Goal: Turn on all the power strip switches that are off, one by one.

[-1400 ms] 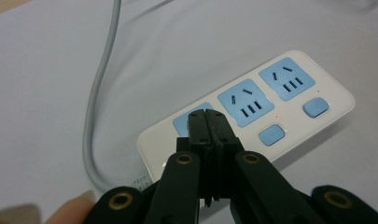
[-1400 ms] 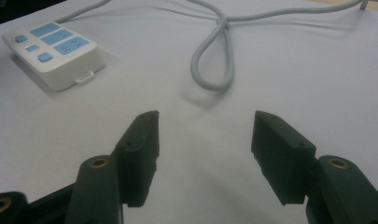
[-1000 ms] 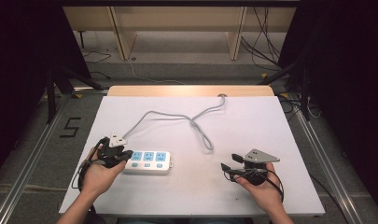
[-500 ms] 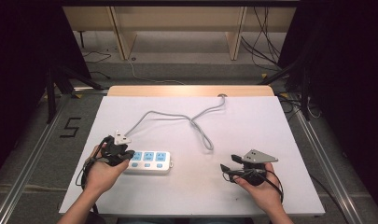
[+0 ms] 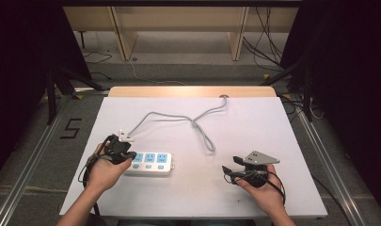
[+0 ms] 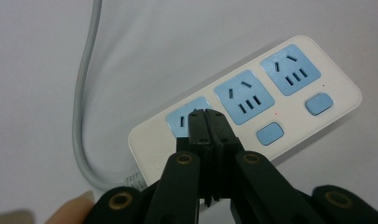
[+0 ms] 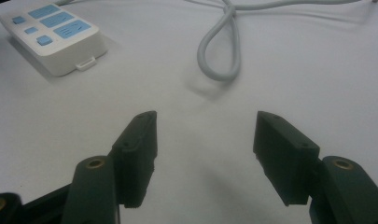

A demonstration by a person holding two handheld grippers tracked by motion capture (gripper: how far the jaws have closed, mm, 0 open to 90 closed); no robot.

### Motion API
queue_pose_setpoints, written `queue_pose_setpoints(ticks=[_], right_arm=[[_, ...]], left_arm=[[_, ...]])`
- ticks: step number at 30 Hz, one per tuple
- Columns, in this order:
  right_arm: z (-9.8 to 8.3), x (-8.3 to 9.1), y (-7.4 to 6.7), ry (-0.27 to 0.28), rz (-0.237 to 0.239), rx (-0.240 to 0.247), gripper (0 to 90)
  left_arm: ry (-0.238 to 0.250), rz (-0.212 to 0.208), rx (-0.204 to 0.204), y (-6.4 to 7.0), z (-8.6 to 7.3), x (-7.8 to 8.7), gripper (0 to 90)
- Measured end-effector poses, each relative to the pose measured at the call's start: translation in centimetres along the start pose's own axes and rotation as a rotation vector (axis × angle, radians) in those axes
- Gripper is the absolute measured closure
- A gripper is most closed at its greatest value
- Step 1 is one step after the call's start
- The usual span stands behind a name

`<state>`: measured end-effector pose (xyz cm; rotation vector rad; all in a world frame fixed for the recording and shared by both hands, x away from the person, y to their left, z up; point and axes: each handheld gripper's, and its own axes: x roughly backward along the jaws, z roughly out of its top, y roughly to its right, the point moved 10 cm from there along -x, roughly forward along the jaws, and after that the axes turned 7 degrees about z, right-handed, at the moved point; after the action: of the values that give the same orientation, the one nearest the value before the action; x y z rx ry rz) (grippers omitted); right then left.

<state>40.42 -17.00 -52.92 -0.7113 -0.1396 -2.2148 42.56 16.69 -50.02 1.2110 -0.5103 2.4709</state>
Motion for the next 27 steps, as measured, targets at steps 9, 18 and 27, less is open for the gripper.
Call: queue_pose_setpoints(ticks=[9,18,27], right_arm=[[-0.1,-0.1,0.0,-0.004,-0.001,0.0,40.9],[-0.1,-0.1,0.0,-0.004,0.002,-0.001,40.7],[0.1,-0.1,-0.2,0.006,0.016,-0.009,36.0]], left_arm=[[-0.059,-0.025,-0.02,0.4,-0.2,-0.5,89.4],[-0.106,-0.047,-0.028,0.7,-0.6,-0.9,89.4],[-0.136,-0.069,-0.016,0.9,-1.1,-1.4,89.4]])
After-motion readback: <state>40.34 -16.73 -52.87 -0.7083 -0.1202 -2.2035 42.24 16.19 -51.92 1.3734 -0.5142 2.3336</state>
